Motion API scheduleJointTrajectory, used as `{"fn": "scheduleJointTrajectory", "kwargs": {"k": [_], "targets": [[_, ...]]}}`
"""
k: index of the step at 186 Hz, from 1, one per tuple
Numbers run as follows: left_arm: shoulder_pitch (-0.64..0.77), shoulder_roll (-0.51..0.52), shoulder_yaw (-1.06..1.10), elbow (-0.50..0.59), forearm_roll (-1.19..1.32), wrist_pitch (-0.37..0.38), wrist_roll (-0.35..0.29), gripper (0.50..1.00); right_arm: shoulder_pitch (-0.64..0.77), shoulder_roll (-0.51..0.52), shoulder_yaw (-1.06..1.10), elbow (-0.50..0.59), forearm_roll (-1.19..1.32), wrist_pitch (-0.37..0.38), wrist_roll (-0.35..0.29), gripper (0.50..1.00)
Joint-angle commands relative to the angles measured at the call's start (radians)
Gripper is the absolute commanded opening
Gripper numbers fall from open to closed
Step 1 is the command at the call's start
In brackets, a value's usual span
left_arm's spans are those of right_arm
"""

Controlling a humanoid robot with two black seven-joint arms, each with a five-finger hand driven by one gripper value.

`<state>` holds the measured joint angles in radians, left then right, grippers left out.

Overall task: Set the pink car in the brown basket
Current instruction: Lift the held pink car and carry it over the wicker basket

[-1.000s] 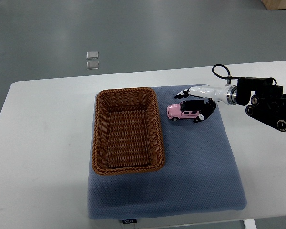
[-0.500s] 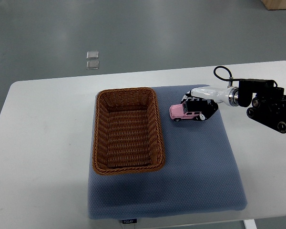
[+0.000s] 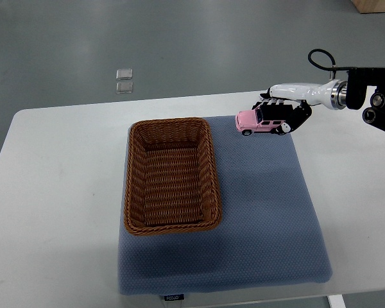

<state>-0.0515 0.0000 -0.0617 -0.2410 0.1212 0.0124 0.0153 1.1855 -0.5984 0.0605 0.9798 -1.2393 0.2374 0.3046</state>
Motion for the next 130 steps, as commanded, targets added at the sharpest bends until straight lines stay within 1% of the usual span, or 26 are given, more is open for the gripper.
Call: {"fn": "scheduleJointTrajectory", "kwargs": {"k": [1, 18, 51, 98, 120, 130], "targets": [[0.001, 0.000, 0.002, -0.001, 0.000, 0.000, 0.000, 1.000, 0.048, -0.011, -0.001, 0.063, 0.041, 0.026, -0.002, 0.500], [-0.001, 0.000, 0.002, -0.001, 0.000, 0.000, 0.000, 1.000, 0.069, 0.019, -0.002, 0.079, 0.066, 0.028, -0.016, 0.500], [0.001, 0.000, 0.000, -0.001, 0.000, 0.000, 0.000, 1.000, 0.114, 0.167, -0.018, 0.049, 0.089, 0.025, -0.018, 0.500], [-0.001, 0.000, 0.000, -0.004, 0.000, 0.000, 0.000, 1.000, 0.115, 0.388, -0.054, -0.087, 0.092, 0.010, -0.021, 0.500], [-0.001, 0.000, 0.000, -0.007, 0.000, 0.000, 0.000, 1.000, 0.106, 0.463, -0.059, -0.145, 0.089, 0.005, -0.021, 0.500], [-0.001, 0.000, 0.000, -0.007, 0.000, 0.000, 0.000, 1.000, 0.105, 0.477, -0.061, -0.155, 0.089, 0.000, -0.021, 0.500]]}}
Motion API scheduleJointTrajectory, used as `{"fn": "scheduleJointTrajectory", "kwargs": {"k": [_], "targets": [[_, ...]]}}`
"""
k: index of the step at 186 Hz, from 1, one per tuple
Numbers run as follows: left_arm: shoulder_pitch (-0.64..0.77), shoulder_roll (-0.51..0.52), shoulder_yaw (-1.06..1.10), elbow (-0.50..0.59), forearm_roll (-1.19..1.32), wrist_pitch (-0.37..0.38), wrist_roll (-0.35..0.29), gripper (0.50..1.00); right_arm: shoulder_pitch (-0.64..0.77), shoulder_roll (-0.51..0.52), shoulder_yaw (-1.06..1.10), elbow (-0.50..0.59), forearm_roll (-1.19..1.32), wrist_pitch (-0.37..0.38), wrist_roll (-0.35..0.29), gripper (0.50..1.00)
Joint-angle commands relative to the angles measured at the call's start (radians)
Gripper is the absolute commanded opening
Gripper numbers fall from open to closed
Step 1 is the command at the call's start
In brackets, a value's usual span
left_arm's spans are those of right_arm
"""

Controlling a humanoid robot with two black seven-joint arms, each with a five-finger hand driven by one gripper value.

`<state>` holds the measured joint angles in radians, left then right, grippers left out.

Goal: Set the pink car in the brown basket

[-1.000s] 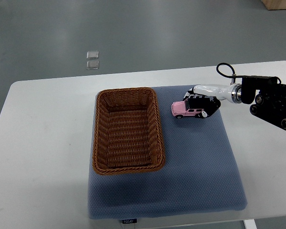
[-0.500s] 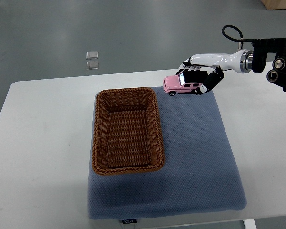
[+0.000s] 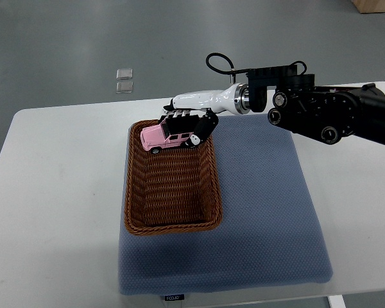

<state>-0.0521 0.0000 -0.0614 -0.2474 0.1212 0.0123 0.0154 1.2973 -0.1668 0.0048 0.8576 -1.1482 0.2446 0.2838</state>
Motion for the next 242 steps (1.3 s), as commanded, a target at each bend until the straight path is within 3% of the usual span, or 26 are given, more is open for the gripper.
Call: {"fn": "scheduleJointTrajectory", "kwargs": {"k": [1, 56, 79, 95, 110, 136, 153, 162, 199, 242], "targets": [[0.000, 0.000, 0.000, 0.000, 0.000, 0.000, 0.000, 1.000, -0.007, 0.047, -0.003, -0.032, -0.002, -0.008, 0.000, 0.500], [0.000, 0.000, 0.000, -0.001, 0.000, 0.000, 0.000, 1.000, -0.065, 0.102, -0.003, -0.071, -0.004, -0.027, 0.002, 0.500], [0.000, 0.000, 0.000, -0.001, 0.000, 0.000, 0.000, 1.000, -0.096, 0.119, -0.003, -0.092, -0.007, -0.050, 0.005, 0.545], [0.000, 0.000, 0.000, -0.001, 0.000, 0.000, 0.000, 1.000, -0.111, 0.124, -0.005, -0.104, -0.013, -0.051, 0.006, 0.627], [0.000, 0.000, 0.000, -0.001, 0.000, 0.000, 0.000, 1.000, -0.125, 0.136, -0.005, -0.114, -0.015, -0.051, 0.008, 0.750], [0.000, 0.000, 0.000, 0.000, 0.000, 0.000, 0.000, 1.000, -0.128, 0.136, -0.005, -0.118, -0.015, -0.039, 0.006, 0.858], [0.000, 0.000, 0.000, 0.000, 0.000, 0.000, 0.000, 1.000, -0.128, 0.135, -0.005, -0.118, -0.015, -0.038, 0.006, 0.864], [0.000, 0.000, 0.000, 0.000, 0.000, 0.000, 0.000, 1.000, -0.128, 0.133, -0.003, -0.118, -0.013, -0.036, 0.005, 0.895], [0.000, 0.000, 0.000, 0.000, 0.000, 0.000, 0.000, 1.000, -0.116, 0.101, 0.032, -0.118, 0.002, -0.044, 0.006, 0.895], [0.000, 0.000, 0.000, -0.001, 0.000, 0.000, 0.000, 1.000, -0.168, 0.003, 0.279, -0.115, 0.131, -0.038, 0.012, 0.895]]}}
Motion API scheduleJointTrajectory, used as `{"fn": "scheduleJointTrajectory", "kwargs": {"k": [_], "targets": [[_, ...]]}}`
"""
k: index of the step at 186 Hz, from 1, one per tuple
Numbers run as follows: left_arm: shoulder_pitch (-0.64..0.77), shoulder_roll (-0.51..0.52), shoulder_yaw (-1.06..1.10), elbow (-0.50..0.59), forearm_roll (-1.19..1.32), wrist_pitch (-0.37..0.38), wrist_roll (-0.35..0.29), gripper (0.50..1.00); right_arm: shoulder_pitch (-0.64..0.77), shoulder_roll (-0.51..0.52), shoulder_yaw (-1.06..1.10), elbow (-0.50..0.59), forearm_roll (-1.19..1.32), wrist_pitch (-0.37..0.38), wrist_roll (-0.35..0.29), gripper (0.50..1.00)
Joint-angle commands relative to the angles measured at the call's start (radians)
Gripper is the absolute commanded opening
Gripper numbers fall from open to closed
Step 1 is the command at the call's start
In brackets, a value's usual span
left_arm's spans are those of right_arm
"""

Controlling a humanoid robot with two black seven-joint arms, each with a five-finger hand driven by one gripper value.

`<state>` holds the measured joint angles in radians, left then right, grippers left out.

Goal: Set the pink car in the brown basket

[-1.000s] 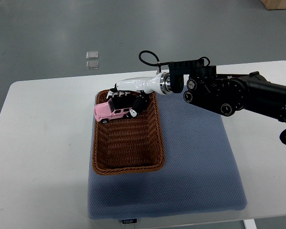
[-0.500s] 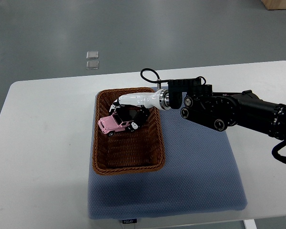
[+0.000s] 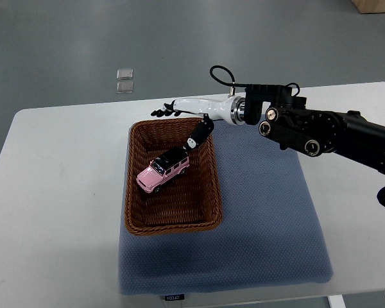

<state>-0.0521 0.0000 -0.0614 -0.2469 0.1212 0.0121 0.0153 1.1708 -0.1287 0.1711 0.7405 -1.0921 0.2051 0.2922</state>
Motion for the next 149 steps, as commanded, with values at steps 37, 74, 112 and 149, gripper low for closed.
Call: {"fn": "scheduleJointTrajectory", "kwargs": {"k": [37, 74, 112, 149], "targets": [[0.000, 0.000, 0.002, -0.002, 0.000, 0.000, 0.000, 1.000, -0.211, -0.072, 0.383, 0.003, 0.255, 0.002, 0.004, 0.895], [0.000, 0.000, 0.003, -0.002, 0.002, 0.000, 0.000, 1.000, -0.364, -0.065, 0.625, 0.003, 0.472, 0.004, 0.022, 0.897], [0.000, 0.000, 0.003, -0.003, 0.005, 0.000, 0.000, 1.000, -0.457, -0.054, 0.728, 0.000, 0.810, 0.007, 0.028, 0.901], [0.000, 0.000, 0.005, -0.003, 0.005, -0.001, 0.000, 1.000, -0.527, -0.015, 0.734, -0.033, 1.055, 0.011, 0.030, 0.909]]}}
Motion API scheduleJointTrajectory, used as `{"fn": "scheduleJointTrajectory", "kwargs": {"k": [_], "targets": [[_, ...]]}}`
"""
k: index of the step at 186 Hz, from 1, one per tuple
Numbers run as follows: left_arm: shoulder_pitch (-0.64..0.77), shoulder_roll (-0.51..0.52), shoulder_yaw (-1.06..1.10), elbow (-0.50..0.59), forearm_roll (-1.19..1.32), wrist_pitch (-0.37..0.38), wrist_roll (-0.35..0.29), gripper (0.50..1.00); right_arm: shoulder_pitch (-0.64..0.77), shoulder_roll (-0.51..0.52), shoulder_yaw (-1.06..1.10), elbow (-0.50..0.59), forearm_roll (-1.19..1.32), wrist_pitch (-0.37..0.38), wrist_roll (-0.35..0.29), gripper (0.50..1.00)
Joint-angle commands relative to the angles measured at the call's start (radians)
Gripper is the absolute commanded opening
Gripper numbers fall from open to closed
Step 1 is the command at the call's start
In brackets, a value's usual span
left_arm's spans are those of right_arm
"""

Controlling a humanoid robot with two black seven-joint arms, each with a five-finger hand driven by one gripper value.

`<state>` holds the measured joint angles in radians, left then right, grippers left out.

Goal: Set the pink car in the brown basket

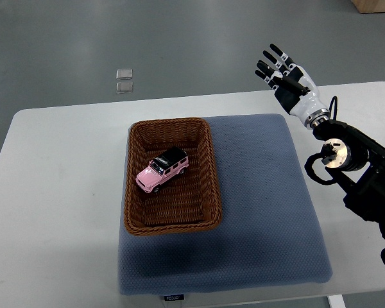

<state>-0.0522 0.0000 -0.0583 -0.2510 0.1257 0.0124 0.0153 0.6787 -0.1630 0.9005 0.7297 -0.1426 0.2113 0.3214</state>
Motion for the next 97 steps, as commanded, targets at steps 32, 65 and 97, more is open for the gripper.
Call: {"fn": "scheduleJointTrajectory", "kwargs": {"k": [32, 65, 97], "targets": [[0.000, 0.000, 0.003, 0.001, -0.001, 0.000, 0.000, 1.000, -0.050, 0.034, 0.005, -0.065, 0.126, 0.105, 0.001, 0.911], [0.000, 0.000, 0.003, -0.001, 0.000, -0.002, -0.002, 1.000, -0.048, 0.031, 0.005, -0.081, 0.126, 0.125, 0.001, 0.911], [0.000, 0.000, 0.005, 0.001, 0.000, -0.002, 0.000, 1.000, -0.047, 0.031, 0.005, -0.087, 0.123, 0.126, 0.001, 0.911]]}}
